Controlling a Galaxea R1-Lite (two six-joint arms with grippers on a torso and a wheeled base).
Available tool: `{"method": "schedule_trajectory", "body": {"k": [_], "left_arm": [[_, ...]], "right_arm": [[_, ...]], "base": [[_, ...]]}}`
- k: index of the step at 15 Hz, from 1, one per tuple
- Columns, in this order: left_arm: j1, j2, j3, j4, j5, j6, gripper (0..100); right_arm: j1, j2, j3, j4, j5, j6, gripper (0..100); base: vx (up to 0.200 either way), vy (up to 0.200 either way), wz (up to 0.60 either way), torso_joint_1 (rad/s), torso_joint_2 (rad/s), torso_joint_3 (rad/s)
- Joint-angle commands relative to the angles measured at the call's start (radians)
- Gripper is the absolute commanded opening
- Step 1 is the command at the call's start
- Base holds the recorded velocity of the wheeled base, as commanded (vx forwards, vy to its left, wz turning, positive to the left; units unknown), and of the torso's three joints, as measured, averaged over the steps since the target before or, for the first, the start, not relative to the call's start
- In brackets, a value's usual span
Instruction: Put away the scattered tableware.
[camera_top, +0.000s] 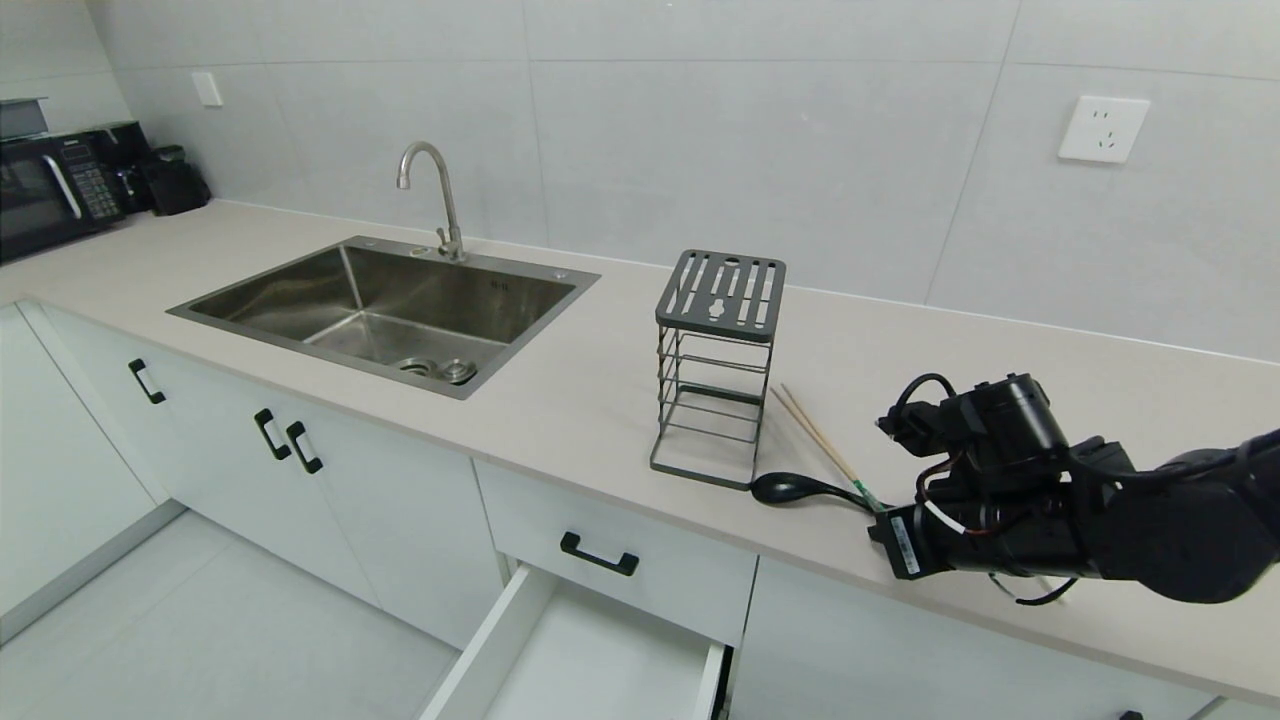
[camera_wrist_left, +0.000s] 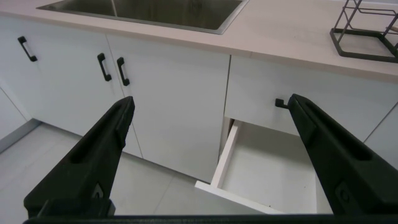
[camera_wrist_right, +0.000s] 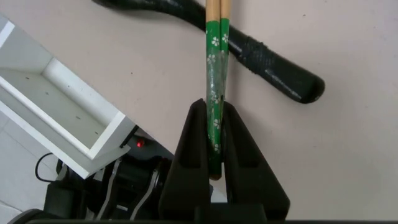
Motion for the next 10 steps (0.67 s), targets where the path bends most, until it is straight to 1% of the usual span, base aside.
{"method": "schedule_trajectory", "body": {"k": [1,6,8,9,10], "left_arm": [[0.0,0.001,0.0,0.0,0.0,0.0,100],[0.0,0.001,0.0,0.0,0.0,0.0,100],[0.0,0.001,0.0,0.0,0.0,0.0,100],[0.0,0.001,0.0,0.0,0.0,0.0,100],[0.0,0.001,0.0,0.0,0.0,0.0,100]], "right_arm": [[-0.006,-0.052,0.011,0.0,0.0,0.0,0],[-0.019,-0.172,0.072,0.0,-0.001,-0.001,0],[-0.019,-0.264,0.104,-0.001,-0.012,-0.007,0],[-0.019,-0.361,0.124,-0.01,-0.034,-0.012,0],[-0.019,-0.397,0.129,-0.032,-0.035,-0.012,0]], "base": [[0.0,0.0,0.0,0.0,0.0,0.0],[0.0,0.0,0.0,0.0,0.0,0.0],[0.0,0.0,0.0,0.0,0.0,0.0],[0.0,0.0,0.0,0.0,0.0,0.0],[0.0,0.0,0.0,0.0,0.0,0.0]]}}
